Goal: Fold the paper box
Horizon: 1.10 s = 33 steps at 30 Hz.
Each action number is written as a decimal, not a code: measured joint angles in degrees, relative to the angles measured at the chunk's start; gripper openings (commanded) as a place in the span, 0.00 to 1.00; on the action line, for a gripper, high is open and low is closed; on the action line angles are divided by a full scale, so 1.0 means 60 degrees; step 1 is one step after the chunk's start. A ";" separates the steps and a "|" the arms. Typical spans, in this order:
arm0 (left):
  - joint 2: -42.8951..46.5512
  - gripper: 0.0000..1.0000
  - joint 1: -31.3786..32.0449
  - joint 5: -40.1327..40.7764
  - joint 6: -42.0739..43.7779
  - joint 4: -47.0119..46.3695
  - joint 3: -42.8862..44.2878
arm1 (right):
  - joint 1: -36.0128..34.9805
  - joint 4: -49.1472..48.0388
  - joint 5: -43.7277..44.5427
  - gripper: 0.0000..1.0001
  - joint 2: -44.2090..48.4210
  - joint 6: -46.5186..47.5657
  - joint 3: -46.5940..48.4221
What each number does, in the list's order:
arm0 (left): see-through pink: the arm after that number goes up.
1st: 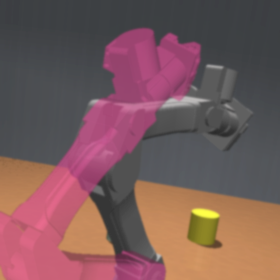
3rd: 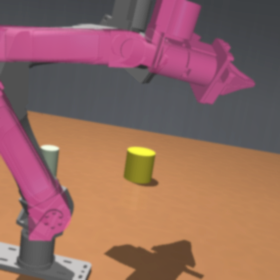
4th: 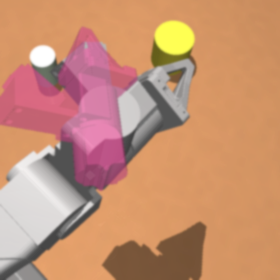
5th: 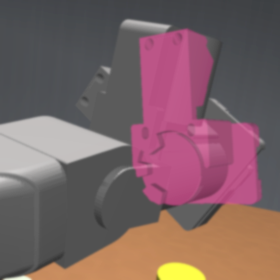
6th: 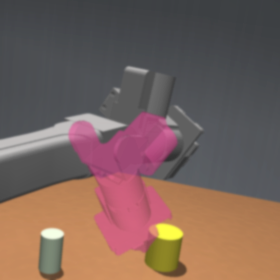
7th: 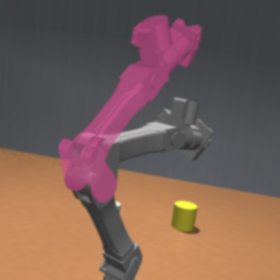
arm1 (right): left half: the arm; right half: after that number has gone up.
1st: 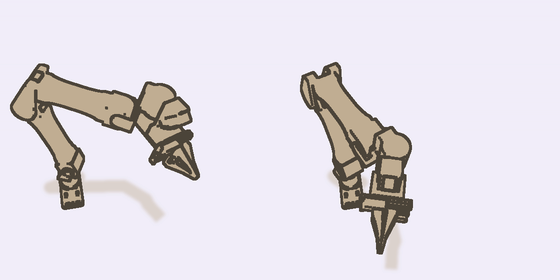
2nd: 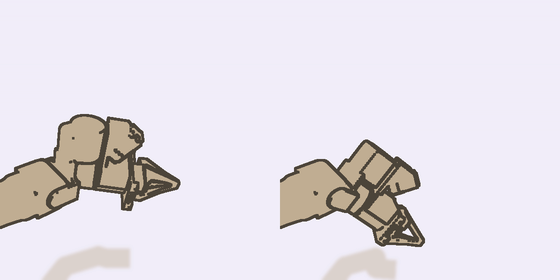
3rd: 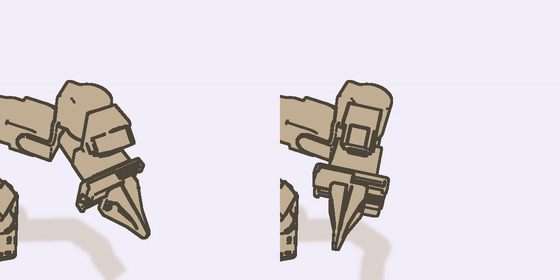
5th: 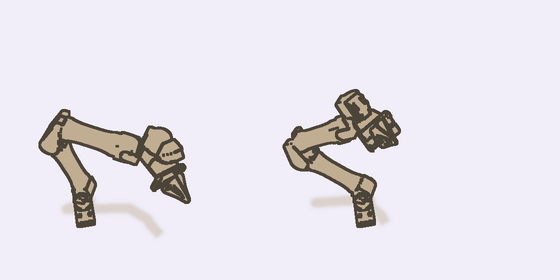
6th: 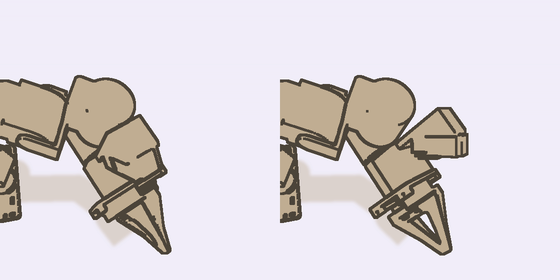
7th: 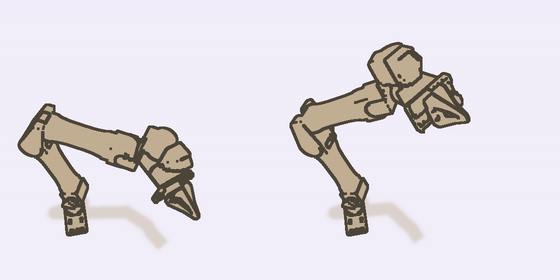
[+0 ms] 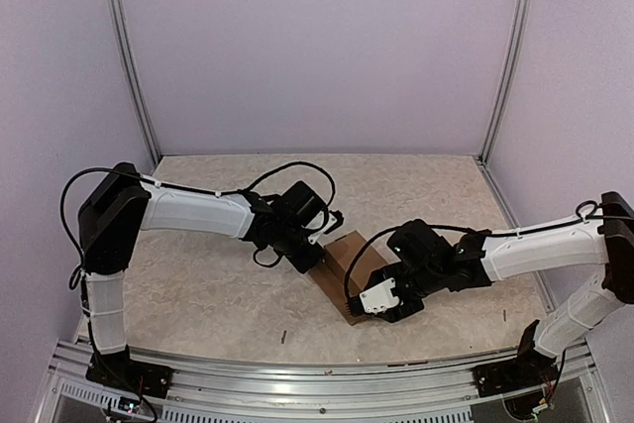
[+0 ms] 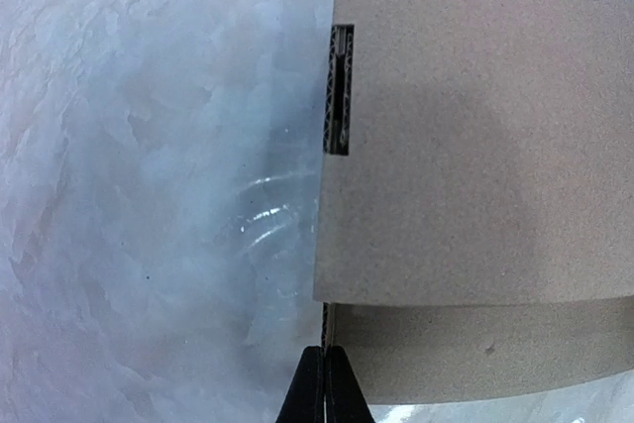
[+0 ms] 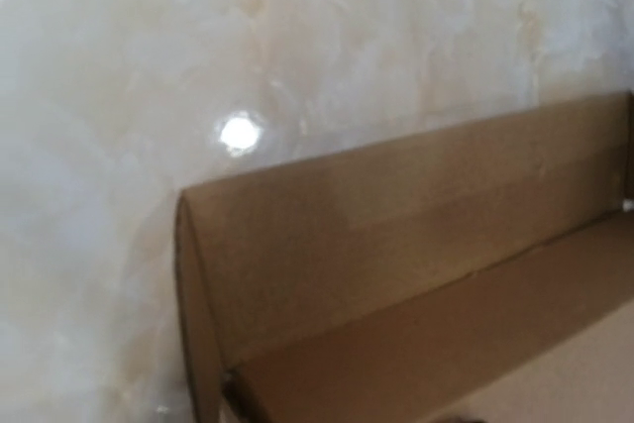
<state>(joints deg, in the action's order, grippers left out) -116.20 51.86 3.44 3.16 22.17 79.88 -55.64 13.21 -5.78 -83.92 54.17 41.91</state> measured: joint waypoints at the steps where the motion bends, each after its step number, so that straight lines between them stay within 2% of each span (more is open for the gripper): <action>1: 0.0102 0.00 0.0073 0.0084 -0.0215 0.0004 -0.0149 | 0.0000 0.0055 -0.0004 0.61 0.0036 0.0004 -0.0015; 15: 0.0714 0.00 0.0885 0.1359 -0.2670 0.0069 -0.1111 | 0.0000 0.0164 0.0022 0.65 0.0120 0.0532 -0.0109; 21: 0.0732 0.01 0.0976 0.1621 -0.2962 0.0033 -0.1173 | 0.0000 -0.0015 0.0040 0.60 0.0120 0.0579 -0.0197; 31: 0.0827 0.01 0.0903 0.1643 -0.2983 -0.0266 -0.1402 | -0.0004 -0.0215 0.0091 0.59 0.0131 0.0579 -0.0266; 33: 0.0911 0.05 0.0834 0.1512 -0.2947 -0.0495 -0.1588 | 0.0000 -0.0219 0.0091 0.59 0.0131 0.0583 -0.0266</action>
<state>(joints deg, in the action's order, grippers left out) -110.74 56.86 12.51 -14.52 19.20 70.35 -55.64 11.90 -5.23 -83.13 57.67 40.32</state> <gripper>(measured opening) 0.010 0.588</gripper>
